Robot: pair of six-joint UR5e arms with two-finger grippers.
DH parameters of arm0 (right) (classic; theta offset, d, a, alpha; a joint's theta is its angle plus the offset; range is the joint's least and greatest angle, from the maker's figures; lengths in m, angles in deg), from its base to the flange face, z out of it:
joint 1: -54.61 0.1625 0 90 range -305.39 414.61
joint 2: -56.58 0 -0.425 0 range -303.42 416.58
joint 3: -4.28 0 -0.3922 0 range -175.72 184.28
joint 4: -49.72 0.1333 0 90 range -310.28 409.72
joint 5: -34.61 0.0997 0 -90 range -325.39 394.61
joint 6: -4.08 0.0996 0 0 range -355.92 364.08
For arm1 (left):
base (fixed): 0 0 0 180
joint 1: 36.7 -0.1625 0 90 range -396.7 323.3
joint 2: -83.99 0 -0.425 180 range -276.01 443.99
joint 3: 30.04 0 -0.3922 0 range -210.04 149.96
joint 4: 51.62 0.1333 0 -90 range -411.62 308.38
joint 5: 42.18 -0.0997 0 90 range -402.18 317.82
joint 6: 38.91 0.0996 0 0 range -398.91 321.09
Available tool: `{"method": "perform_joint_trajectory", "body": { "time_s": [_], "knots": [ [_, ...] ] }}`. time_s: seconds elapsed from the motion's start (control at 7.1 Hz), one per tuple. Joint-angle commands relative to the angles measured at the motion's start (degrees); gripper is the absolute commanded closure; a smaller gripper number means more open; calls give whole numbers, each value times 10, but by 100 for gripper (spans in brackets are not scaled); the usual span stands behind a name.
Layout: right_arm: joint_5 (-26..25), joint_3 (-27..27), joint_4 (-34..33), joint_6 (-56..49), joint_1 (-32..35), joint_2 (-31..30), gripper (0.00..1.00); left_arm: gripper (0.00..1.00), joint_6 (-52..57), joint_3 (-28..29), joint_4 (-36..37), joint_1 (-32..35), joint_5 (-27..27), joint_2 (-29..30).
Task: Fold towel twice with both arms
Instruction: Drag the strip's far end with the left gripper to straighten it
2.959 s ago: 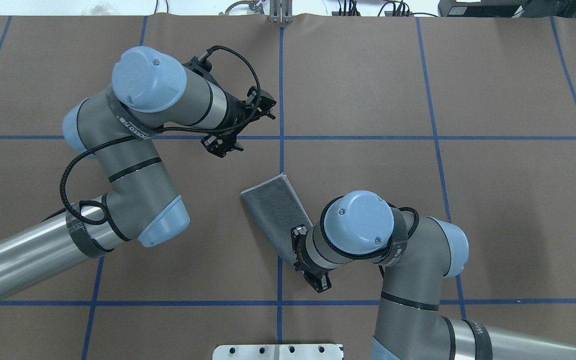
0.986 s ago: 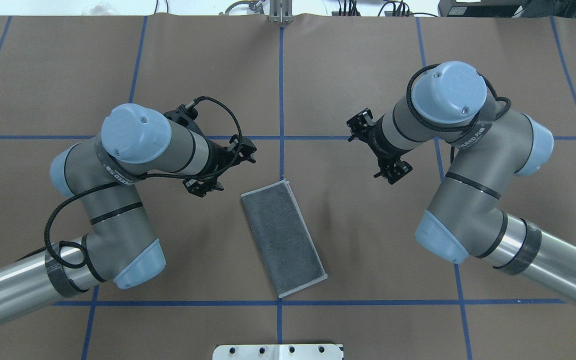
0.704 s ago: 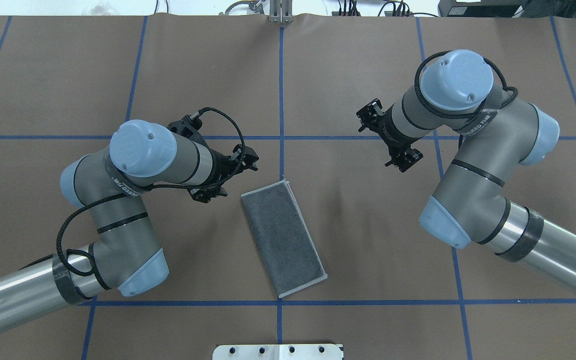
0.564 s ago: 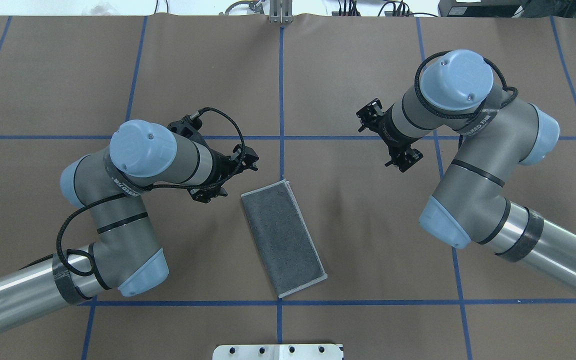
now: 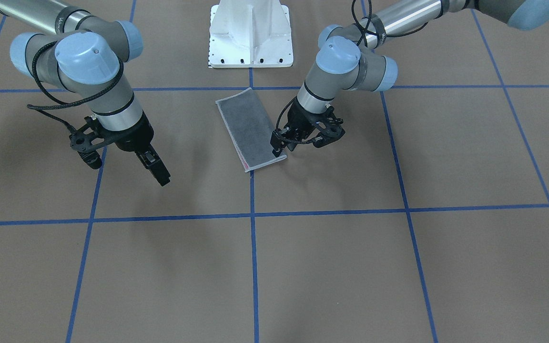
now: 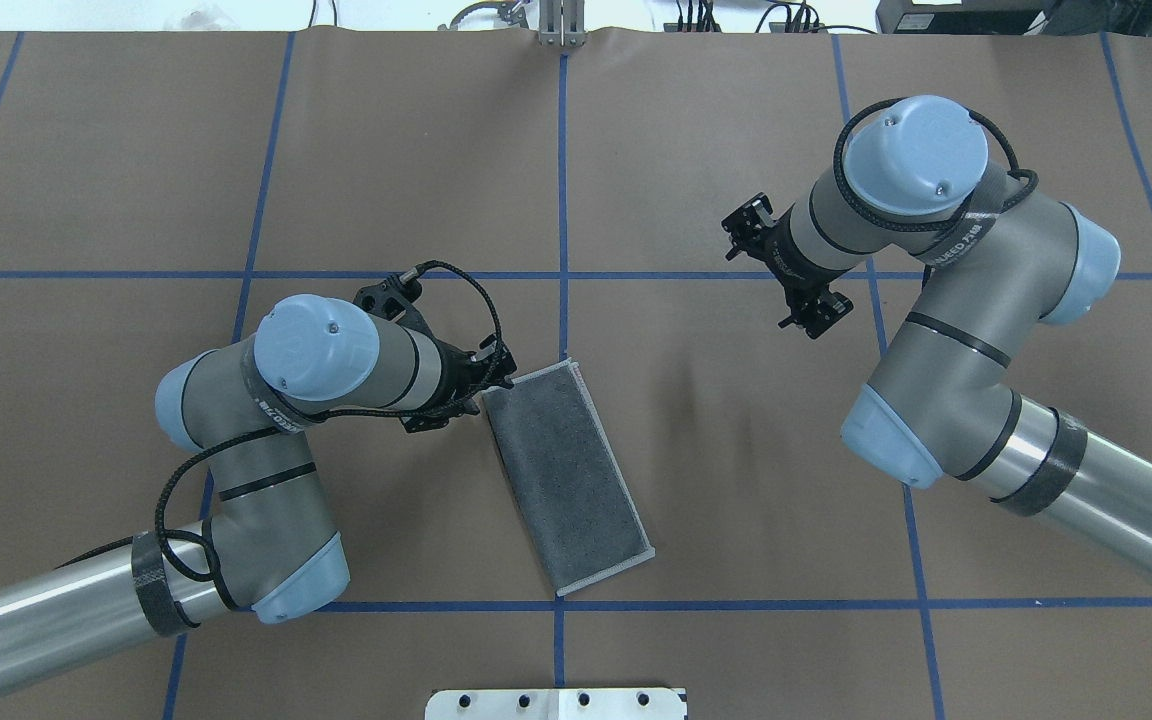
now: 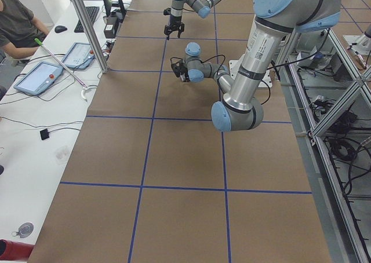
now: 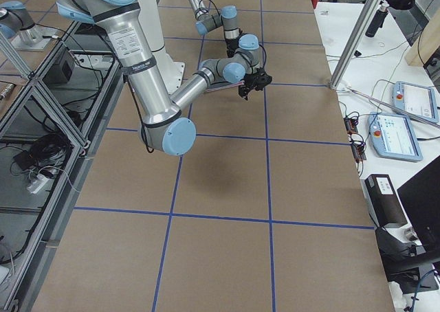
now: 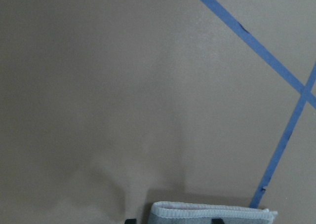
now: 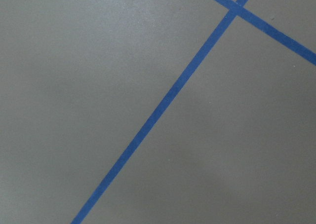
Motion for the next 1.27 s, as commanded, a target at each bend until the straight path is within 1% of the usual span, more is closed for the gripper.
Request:
{"method": "perform_joint_trajectory", "body": {
  "time_s": [0.0,0.14,0.28,0.42,0.56,1.13],
  "knots": [
    [1,0,0,1,0,0,0,51,0,7,0,-4,0,0],
    [1,-6,0,1,0,0,0,52,0,11,0,-4,0,1],
    [1,-9,0,-1,1,0,0,60,0,10,0,-4,0,2],
    [1,-10,1,0,0,0,0,83,0,10,0,-4,0,2],
    [1,-10,1,-1,1,0,0,100,0,8,0,-4,0,2],
    [1,-13,1,-2,7,0,0,100,1,5,-2,-1,0,8]
  ]
}}
